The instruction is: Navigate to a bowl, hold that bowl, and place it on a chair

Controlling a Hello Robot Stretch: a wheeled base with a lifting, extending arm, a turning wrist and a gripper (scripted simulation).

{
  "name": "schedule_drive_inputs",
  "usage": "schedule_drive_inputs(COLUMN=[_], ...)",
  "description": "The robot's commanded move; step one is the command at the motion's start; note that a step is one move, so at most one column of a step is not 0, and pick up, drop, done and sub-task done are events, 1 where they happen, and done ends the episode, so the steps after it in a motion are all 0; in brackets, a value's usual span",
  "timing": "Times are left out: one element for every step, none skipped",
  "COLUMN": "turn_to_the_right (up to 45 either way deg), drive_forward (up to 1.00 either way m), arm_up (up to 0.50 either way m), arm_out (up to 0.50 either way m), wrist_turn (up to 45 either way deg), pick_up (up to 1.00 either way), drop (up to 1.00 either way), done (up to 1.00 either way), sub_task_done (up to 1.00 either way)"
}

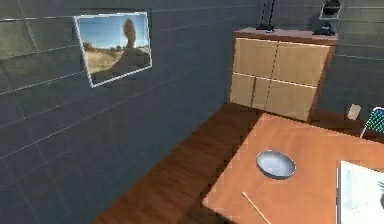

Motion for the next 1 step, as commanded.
schedule_drive_inputs(turn_to_the_right=[0.0], drive_forward=[0.25], arm_up=[0.0], arm_out=[0.0], wrist_turn=[0.0], pick_up=[0.0], drop=[0.0], done=[0.0], sub_task_done=[0.0])
